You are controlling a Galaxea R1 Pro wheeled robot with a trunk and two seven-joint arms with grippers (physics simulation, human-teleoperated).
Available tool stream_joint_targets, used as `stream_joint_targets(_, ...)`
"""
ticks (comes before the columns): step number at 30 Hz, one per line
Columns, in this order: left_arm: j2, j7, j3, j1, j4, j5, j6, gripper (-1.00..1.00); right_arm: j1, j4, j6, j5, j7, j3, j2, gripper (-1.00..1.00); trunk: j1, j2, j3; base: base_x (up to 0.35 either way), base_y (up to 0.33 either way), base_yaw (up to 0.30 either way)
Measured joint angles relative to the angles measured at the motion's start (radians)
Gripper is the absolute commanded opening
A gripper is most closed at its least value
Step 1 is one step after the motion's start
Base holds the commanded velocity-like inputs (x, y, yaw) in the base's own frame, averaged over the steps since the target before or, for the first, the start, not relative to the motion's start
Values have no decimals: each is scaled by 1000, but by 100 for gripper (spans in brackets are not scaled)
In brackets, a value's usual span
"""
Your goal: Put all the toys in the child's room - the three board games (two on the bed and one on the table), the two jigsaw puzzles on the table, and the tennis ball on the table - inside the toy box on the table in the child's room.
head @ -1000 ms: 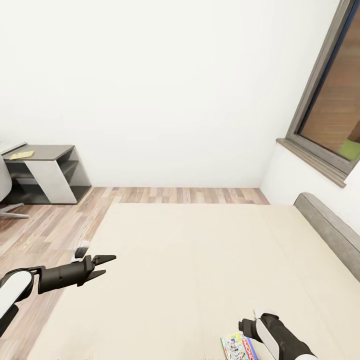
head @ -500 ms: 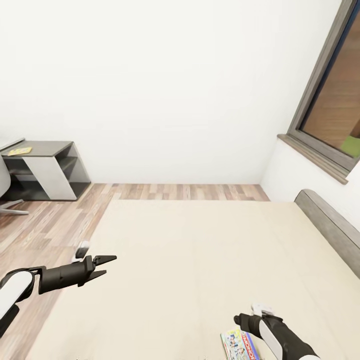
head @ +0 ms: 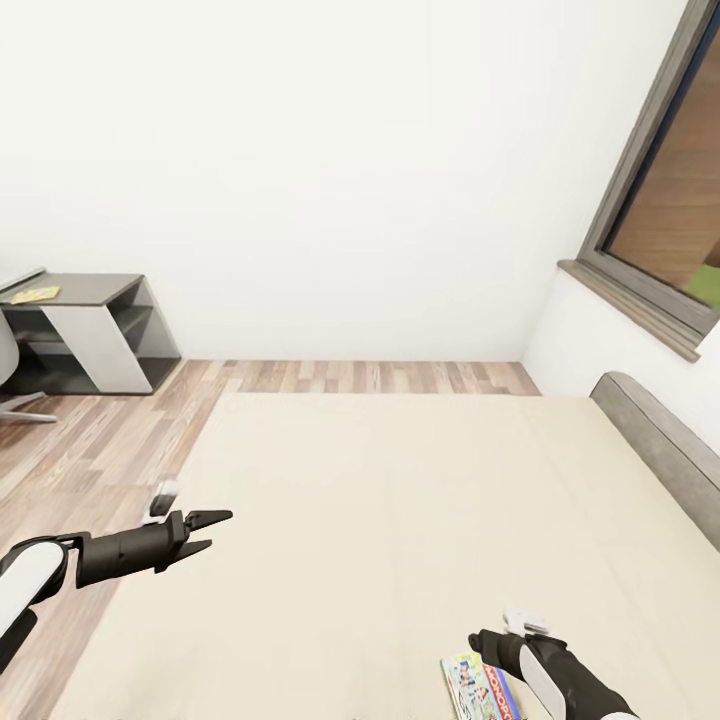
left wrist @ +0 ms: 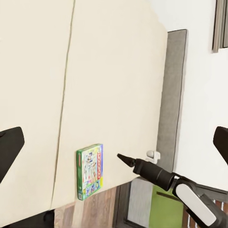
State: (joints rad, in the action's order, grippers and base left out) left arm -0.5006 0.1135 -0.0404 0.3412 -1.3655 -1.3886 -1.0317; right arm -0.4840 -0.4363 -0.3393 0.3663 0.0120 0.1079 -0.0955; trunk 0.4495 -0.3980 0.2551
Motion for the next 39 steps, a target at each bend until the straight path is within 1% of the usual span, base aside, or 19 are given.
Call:
stream_joint_targets(3, -3, 3, 1, -1, -5, -6, -6, 100, 0, 0, 5, 0, -3, 0, 0, 100, 0, 0, 5, 0, 0, 0)
stream_joint_targets(4, -5, 12, 1, -4, -13, -9, -11, 100, 0, 0, 8, 1, -10, 1, 0, 100, 0, 0, 7, 0, 0, 0)
stream_joint_targets(6, -11, 58, 0, -7, -27, -11, -14, 100, 0, 0, 13, 2, -28, 1, 1, 100, 0, 0, 10, 0, 0, 0)
stream_joint_targets(7, -18, 114, -4, -9, -34, -13, -15, 100, 0, 0, 17, 2, -43, 1, 1, 100, 0, 0, 12, 0, 0, 0)
stream_joint_targets(8, -22, 152, -6, -11, -37, -12, -15, 100, 0, 1, 20, 1, -51, 1, 1, 100, 0, 0, 13, 0, 0, 0)
stream_joint_targets(9, -32, 238, -11, -12, -42, -12, -15, 100, 0, 1, 26, 1, -67, 1, 0, 100, 0, 0, 15, 0, 0, 0)
stream_joint_targets(10, -39, 287, -14, -13, -43, -7, -15, 100, 0, 1, 28, 0, -74, 1, 0, 100, 0, 0, 16, 0, 0, 0)
stream_joint_targets(11, -51, 381, -18, -15, -45, -2, -14, 100, 0, 2, 31, 0, -86, 1, 0, 100, 0, 0, 18, 0, 0, 0)
stream_joint_targets(12, -57, 429, -19, -17, -45, 3, -14, 100, 0, 2, 33, 0, -91, 1, 0, 100, 0, 0, 20, 0, 0, 0)
stream_joint_targets(13, -67, 509, -21, -21, -46, 9, -13, 100, 0, 2, 34, -1, -98, 1, 0, 100, 0, 0, 21, 0, 0, 0)
stream_joint_targets(14, -76, 572, -22, -26, -46, 19, -13, 100, 0, 2, 35, -1, -103, 1, 0, 100, 0, 0, 23, 0, 0, 0)
stream_joint_targets(15, -80, 596, -22, -29, -45, 27, -12, 100, 0, 2, 36, -1, -105, 1, 0, 100, 0, 0, 25, 0, 0, 0)
stream_joint_targets(17, -87, 650, -19, -34, -44, 60, -12, 100, 0, 2, 38, -1, -109, 1, 0, 100, 0, 0, 28, 0, 0, 0)
stream_joint_targets(18, -88, 667, -17, -35, -43, 79, -12, 100, 0, 2, 38, -1, -110, 1, 0, 100, 0, 0, 30, 0, 0, 0)
stream_joint_targets(20, -89, 682, -14, -36, -42, 99, -12, 100, 0, 2, 38, -1, -111, 1, 0, 100, 0, 0, 33, 0, 0, 0)
stream_joint_targets(24, -90, 693, -13, -37, -41, 116, -11, 100, 0, 2, 38, -1, -111, 1, 0, 100, 0, 0, 40, 0, 0, 0)
stream_joint_targets(39, -87, 696, -12, -37, -36, 124, -10, 100, 0, 5, 53, 0, -111, 0, 0, 100, 0, 0, 64, 0, 0, 0)
